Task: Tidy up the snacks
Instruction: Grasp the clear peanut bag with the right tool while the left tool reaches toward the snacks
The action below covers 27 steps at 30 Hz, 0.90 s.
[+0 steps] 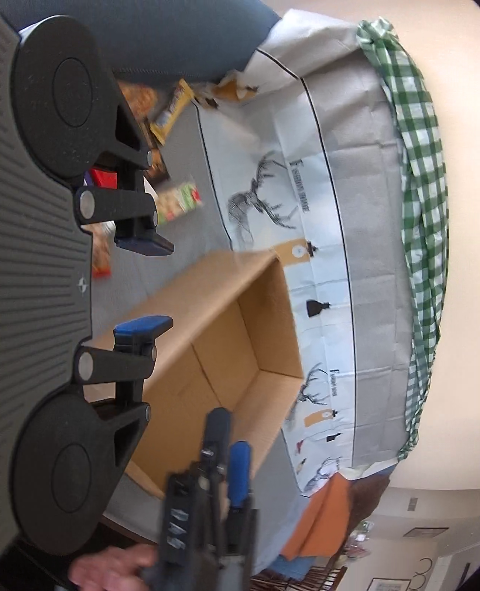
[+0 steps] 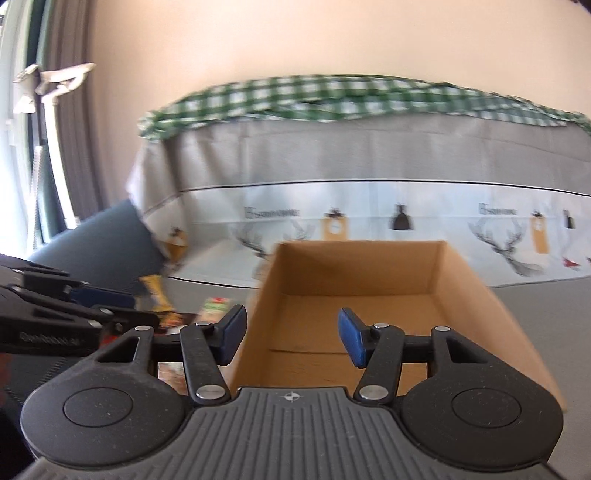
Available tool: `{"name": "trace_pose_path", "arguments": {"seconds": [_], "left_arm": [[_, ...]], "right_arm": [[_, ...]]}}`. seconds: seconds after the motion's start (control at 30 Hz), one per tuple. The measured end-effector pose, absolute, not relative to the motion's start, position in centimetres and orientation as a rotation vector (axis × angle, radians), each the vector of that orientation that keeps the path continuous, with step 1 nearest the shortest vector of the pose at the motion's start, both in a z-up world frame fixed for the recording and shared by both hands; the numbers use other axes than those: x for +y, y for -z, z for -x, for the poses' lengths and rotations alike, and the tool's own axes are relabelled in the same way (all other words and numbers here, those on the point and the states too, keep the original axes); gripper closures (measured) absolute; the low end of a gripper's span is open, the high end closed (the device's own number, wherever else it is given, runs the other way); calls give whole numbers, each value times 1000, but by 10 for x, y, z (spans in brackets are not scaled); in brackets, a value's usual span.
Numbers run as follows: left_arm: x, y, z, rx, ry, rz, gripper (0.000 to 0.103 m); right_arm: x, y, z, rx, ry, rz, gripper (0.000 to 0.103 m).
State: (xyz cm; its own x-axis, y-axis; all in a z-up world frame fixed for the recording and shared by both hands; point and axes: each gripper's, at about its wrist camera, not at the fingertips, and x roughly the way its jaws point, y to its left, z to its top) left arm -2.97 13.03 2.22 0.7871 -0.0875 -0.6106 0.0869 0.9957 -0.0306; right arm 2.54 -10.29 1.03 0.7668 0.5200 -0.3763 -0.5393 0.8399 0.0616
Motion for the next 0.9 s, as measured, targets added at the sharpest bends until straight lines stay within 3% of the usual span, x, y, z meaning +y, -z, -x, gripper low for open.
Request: {"name": "trace_pose_path", "arguments": {"seconds": [0.2, 0.33, 0.5, 0.9], "left_arm": [[185, 10, 53, 733, -80, 124, 70], [209, -12, 67, 643, -168, 202, 70], [230, 1, 81, 603, -250, 256, 70], [252, 16, 68, 636, -268, 360, 69]], "right_arm": [[-54, -5, -11, 417, -694, 49, 44], [-24, 2, -3, 445, -752, 69, 40], [3, 12, 2, 473, -804, 110, 34], [37, 55, -5, 541, -837, 161, 21]]}}
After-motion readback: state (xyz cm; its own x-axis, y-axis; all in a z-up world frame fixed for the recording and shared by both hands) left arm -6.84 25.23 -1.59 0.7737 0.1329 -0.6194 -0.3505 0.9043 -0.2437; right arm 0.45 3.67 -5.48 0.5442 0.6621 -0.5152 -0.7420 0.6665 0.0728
